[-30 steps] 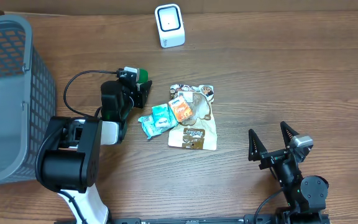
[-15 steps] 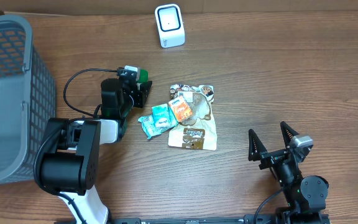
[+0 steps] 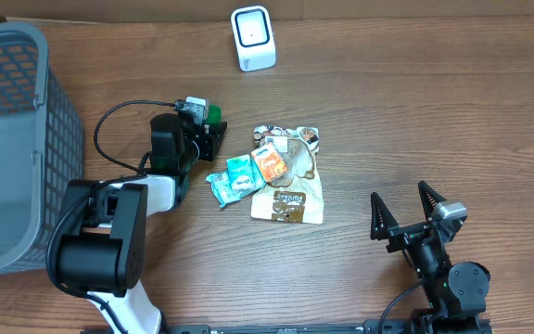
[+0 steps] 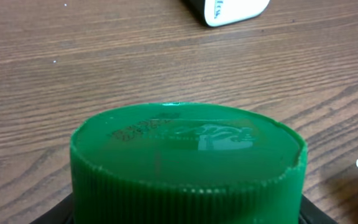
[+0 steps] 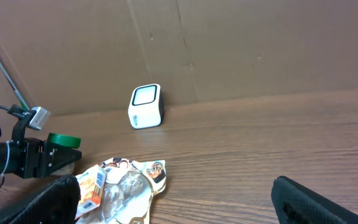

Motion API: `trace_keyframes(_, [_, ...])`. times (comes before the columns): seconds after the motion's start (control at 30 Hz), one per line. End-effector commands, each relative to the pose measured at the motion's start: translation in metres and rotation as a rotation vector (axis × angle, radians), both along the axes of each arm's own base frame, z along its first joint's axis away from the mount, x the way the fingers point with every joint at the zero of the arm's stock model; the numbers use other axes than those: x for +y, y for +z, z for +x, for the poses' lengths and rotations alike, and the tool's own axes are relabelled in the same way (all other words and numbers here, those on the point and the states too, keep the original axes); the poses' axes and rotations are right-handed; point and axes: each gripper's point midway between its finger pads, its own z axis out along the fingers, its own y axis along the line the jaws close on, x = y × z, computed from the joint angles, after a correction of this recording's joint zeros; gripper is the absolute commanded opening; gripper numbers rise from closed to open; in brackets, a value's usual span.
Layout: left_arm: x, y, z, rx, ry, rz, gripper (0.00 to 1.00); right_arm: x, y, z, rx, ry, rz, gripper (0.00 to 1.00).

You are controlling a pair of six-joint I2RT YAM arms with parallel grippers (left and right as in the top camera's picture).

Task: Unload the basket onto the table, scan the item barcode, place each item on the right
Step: 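Hold the jar near the item pile and lower it to the table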

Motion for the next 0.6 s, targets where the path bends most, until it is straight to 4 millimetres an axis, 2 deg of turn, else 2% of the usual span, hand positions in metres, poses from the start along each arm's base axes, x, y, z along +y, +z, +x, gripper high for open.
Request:
trace_keyframes(0.0, [0.006,-0.081,-0.06,0.282,0.001,0.041,0.34,-0.001,-0.001,0.0,-0.007,-0.006,-0.003,1.0])
trace_keyframes(0.57, [0.009,-0.102,-0.09,0.44,0.022,0.039,0.35,-0.001,-0.001,0.0,-0.007,-0.006,-0.003,1.0])
